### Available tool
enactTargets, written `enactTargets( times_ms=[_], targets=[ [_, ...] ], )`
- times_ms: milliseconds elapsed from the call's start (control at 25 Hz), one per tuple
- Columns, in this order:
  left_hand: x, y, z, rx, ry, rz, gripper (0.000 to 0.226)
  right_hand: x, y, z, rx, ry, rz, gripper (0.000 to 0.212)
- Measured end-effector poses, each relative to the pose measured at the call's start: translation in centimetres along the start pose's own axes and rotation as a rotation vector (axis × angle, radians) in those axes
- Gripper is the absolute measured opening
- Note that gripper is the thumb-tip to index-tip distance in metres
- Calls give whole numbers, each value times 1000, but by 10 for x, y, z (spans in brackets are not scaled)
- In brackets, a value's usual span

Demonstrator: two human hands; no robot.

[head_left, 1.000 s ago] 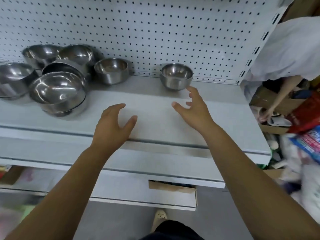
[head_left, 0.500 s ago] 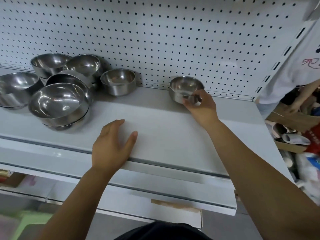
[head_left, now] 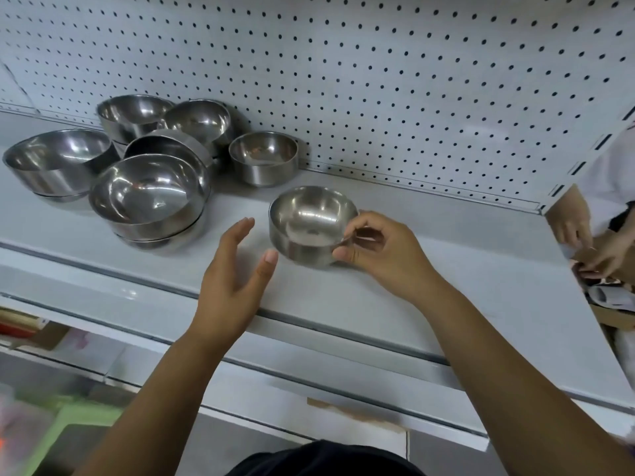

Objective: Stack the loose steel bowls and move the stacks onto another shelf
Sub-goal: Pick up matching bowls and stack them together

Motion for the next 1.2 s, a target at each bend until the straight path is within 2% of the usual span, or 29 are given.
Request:
enactTargets(
  times_ms=[200, 320, 400, 480, 600, 720, 920, 1080, 1200],
  targets=[
    [-6, -2, -1, 7, 141, 46, 75, 25, -3, 8, -37, -67, 105, 31],
    [-7, -2, -4, 39, 203, 59, 68, 28, -9, 13, -77, -27, 304, 37],
    [-10, -2, -6, 57, 171, 40, 72, 15, -16, 20, -44, -47, 388, 43],
    [-12, -3, -6, 59, 155, 46, 79, -5, -30, 29, -4, -55, 326, 43],
    [-11, -5, -3, 83, 139, 57, 86, -13, -64, 37, 37, 55, 196, 38],
    [-10, -4, 0, 116, 109, 17, 84, 5, -102, 39, 43, 89, 171, 38],
    [-11, -4, 0, 156, 124, -43, 74, 37, -151, 41, -57, 208, 167, 53],
    [-13, -4, 4, 150, 146, -68, 71, 48, -174, 27, -76, 288, 168, 51],
    [-16, -5, 6, 148, 175, -68, 71, 52, -178, 20, -111, 254, 100, 47]
  ],
)
Point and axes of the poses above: each hand's wrist, its own y-axis away from the middle knuckle, its own x-axis out of the palm, z = x × y, the point moved 4 cm from there along -y, towards the middle knuckle, and after that the axes turned 12 degrees about y, right-handed, at the moved point
